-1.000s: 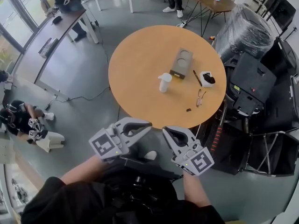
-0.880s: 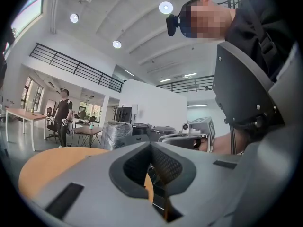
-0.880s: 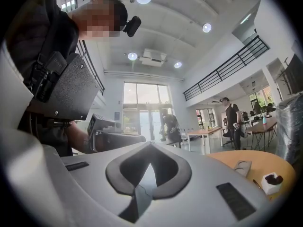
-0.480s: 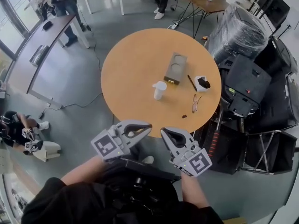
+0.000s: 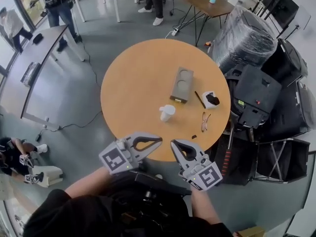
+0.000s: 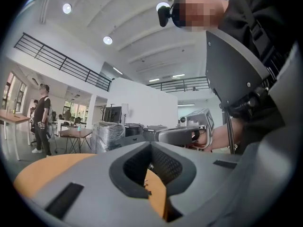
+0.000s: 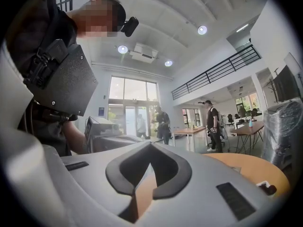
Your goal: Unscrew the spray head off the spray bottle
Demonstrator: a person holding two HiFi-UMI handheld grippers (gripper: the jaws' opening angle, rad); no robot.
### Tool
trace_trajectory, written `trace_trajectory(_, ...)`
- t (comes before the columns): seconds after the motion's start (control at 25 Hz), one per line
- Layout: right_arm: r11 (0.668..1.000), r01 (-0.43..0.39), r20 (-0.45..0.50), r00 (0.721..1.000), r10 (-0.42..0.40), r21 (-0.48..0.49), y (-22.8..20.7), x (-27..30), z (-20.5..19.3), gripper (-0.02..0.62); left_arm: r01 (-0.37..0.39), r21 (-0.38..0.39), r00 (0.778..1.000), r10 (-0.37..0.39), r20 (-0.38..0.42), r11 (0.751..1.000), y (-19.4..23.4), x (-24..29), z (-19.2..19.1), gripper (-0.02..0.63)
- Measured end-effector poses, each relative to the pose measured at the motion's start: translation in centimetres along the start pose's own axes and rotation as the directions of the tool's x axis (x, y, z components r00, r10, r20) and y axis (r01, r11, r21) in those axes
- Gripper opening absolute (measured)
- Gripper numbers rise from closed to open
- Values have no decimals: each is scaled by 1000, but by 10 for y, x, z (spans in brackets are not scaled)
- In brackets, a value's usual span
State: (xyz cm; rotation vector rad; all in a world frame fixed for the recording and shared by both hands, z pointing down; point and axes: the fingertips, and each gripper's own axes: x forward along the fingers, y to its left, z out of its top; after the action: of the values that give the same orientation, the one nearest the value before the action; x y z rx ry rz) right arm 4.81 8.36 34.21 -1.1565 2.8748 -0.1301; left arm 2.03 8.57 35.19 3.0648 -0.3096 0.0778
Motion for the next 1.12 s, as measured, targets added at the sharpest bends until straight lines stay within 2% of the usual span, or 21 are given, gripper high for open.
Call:
trace_trajectory(0.28,997,79,-17,997,-78,7,-32,59,-5,9,52,-15,999,-52,-1,999,70,-10,-6,9)
trace_trajectory(0.68,982,190,-62,980,-189,6,-76,105,-39,12,92,-10,996,-92,19,996,138,-6,-45,9)
trace_trajectory(0.92,977,213,-79,974,-211,25,-116,101,-76,48,68,13,998,-68,-12,998,157,21,-90,18)
trace_trajectory(0.96,977,210,-87,975,-207,29,-122,102,-84,57,57,18,998,-56,-18,998,161,25,-100,40)
trace_trajectory(1.12,981,191,-101,977,-186,42,-148,103,-112,71,-13,17,999,14,-41,1000,180,43,-142,48)
